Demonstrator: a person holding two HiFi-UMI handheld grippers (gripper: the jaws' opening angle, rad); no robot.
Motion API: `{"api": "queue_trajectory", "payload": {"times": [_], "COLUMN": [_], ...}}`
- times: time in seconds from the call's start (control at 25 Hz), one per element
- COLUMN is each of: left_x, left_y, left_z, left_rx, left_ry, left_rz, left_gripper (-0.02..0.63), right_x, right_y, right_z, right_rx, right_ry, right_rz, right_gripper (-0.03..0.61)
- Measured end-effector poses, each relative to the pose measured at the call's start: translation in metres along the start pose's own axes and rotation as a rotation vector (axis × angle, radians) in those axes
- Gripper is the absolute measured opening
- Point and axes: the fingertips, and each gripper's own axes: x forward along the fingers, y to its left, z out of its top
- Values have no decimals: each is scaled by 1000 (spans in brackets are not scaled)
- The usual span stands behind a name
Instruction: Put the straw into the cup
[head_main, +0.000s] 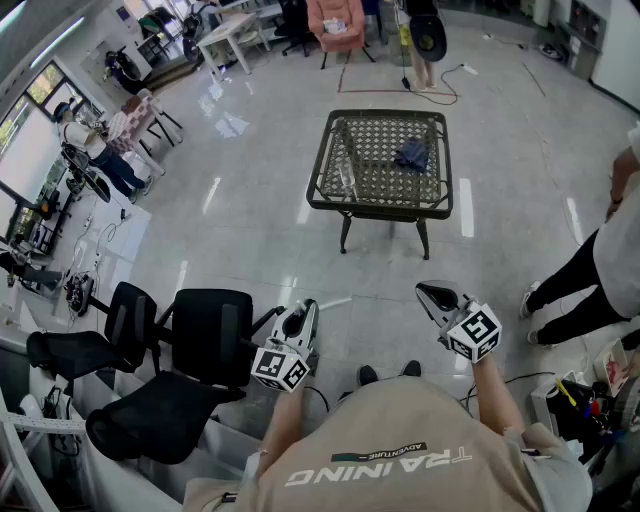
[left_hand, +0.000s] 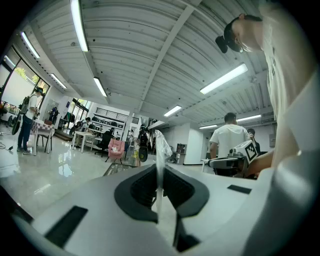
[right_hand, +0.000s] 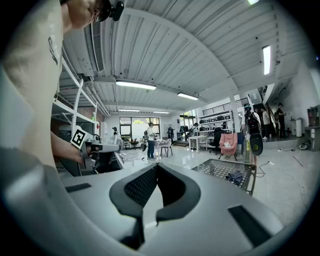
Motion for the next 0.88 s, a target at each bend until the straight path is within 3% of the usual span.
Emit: {"api": "queue_trajectory", "payload": {"times": [0.56,0.88], "left_x": [-4,-3], "left_y": [29,63], "left_z": [4,-12], "left_rx": [-4,-66], "left_ry": [-13,5], "left_rz": [-6,-8], "left_gripper": [35,35], "right_x": [21,34], "right_y": [9,27], "right_z": [5,-6], "right_rx": [-23,-18], "right_ry": [13,64], "right_rz": [-4,-33], "right_gripper": [17,17]}}
